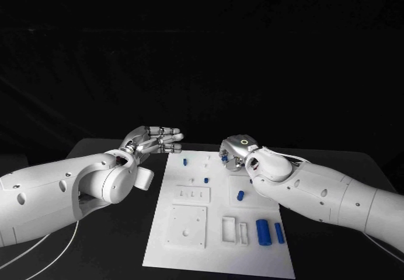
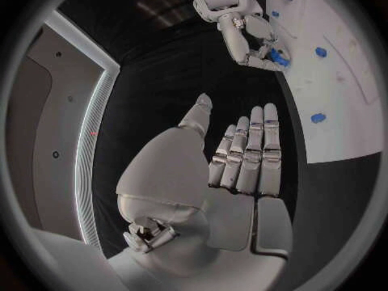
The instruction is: Assemble the parts on the task board
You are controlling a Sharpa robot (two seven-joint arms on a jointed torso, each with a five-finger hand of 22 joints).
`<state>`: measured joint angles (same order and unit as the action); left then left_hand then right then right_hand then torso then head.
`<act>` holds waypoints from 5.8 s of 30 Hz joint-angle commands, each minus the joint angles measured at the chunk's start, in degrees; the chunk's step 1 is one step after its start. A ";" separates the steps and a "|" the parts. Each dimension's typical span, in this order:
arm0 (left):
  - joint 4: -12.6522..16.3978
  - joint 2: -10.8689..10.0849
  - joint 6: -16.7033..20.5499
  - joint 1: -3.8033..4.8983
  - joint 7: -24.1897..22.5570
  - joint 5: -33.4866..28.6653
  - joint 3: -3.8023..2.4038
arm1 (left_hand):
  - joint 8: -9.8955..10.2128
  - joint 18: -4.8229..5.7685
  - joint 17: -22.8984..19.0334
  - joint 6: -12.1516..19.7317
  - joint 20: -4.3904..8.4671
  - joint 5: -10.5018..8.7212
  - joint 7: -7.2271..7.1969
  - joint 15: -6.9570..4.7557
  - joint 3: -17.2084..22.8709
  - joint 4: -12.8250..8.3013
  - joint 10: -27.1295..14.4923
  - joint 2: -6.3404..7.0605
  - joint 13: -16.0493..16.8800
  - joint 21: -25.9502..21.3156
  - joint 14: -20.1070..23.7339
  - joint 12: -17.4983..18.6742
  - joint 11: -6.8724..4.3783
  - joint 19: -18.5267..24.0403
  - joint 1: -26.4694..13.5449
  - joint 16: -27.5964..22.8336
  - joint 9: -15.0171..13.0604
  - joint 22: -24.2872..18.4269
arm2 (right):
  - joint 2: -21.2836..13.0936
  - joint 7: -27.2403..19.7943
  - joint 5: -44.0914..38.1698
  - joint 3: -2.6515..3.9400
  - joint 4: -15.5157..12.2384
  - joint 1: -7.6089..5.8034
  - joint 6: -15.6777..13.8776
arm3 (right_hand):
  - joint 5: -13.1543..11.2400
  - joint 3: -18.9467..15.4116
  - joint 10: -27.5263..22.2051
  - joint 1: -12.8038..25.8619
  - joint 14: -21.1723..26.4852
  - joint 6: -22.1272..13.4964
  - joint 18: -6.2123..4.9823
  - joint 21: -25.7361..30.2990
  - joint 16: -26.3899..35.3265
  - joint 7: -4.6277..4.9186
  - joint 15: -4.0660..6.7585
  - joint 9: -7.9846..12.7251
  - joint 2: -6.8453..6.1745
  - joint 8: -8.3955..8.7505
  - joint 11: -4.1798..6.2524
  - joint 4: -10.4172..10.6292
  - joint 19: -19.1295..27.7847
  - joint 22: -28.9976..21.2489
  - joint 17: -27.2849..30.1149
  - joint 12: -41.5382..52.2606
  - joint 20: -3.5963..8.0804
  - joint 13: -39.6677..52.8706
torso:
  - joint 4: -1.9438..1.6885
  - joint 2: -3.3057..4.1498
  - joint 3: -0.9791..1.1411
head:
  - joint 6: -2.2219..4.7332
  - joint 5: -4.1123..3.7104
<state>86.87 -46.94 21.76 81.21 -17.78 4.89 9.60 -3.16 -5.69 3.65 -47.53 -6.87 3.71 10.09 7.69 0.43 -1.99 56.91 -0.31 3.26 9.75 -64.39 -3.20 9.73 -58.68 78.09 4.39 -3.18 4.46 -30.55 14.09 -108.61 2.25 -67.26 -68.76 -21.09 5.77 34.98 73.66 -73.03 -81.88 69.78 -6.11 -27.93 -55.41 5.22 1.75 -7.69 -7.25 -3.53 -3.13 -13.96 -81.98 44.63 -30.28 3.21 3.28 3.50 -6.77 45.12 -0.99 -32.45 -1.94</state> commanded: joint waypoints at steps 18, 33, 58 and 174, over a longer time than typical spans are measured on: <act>-0.09 0.62 -0.82 0.19 -0.35 0.29 -0.07 | -0.36 0.45 0.06 0.05 -0.37 -0.25 0.14 0.26 0.05 0.20 -0.36 0.60 0.07 0.31 0.08 -0.25 0.02 0.18 0.09 0.17 -0.08 -0.07 | 4.16 2.38 -0.88 0.03 1.81 -0.07 -4.14 | 0.11 -0.26 1.16 -0.53 0.00 0.27 -0.24 1.28 -0.29 -0.09 0.42 -0.03 -0.61 -0.12 0.72 0.95 -0.37 0.96 -0.13 0.17 0.34 0.04 | -0.27 0.29 -0.01 | 0.11 0.78; 0.15 0.84 -0.80 0.51 -0.33 0.29 -0.07 | -0.36 0.45 0.06 0.05 -0.37 -0.25 0.14 0.26 0.05 0.20 -0.36 0.60 0.07 0.31 0.08 -0.25 0.02 0.18 0.09 0.17 -0.08 -0.07 | 6.02 1.85 -0.56 0.04 3.10 -0.06 -4.31 | 0.21 -0.36 1.01 -0.55 0.01 0.20 -0.29 1.85 -0.24 -0.06 0.43 0.02 -0.60 -0.10 0.67 0.99 -0.58 1.44 -0.17 0.16 0.35 0.03 | -0.37 0.55 -0.03 | 0.06 1.01; 0.29 1.24 -0.79 0.92 -0.26 0.30 -0.07 | -0.36 0.45 0.06 0.05 -0.37 -0.25 0.14 0.26 0.05 0.20 -0.36 0.60 0.07 0.31 0.08 -0.25 0.02 0.18 0.09 0.17 -0.08 -0.07 | 7.62 1.13 -0.57 0.03 5.83 -0.04 -2.23 | 0.26 -0.85 0.50 -0.32 0.00 -0.14 -0.28 2.86 -0.07 0.02 0.31 0.24 -0.63 -0.10 0.54 1.07 -0.79 2.04 -0.18 0.16 0.24 0.02 | -0.35 0.80 0.00 | -0.15 1.57; -2.75 1.61 -2.12 1.59 -0.64 0.30 -0.01 | -0.33 0.40 0.05 0.54 -0.50 -0.37 0.13 0.35 0.47 0.56 -1.05 1.17 0.07 0.25 0.35 -0.23 0.06 0.40 0.20 0.00 -0.05 -0.10 | -3.85 -2.90 18.86 7.95 3.76 1.30 11.79 | 11.49 -26.55 -2.35 -0.27 -1.00 -10.29 0.25 -6.87 -9.45 1.03 1.39 3.71 -1.41 -0.09 2.51 9.53 -2.86 20.42 -31.38 63.42 1.14 66.32 | 1.82 0.84 1.37 | 0.26 1.92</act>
<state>83.97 -45.44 20.48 82.74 -17.69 5.01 9.64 -3.16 -5.71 3.62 -47.28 -7.07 3.71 10.33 7.82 0.86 -1.56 56.29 0.31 3.24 9.74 -64.26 -3.20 9.93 -58.47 78.26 4.39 -3.17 4.41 -34.51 11.77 -89.88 10.35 -63.70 -67.73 -11.14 17.09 8.11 71.00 -73.86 -82.52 59.38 -5.23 -34.81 -64.62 6.12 2.98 -3.96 -8.87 -3.44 -0.68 -4.52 -84.04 65.01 -61.62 66.31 4.70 69.80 -5.00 45.96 0.33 -32.15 -0.07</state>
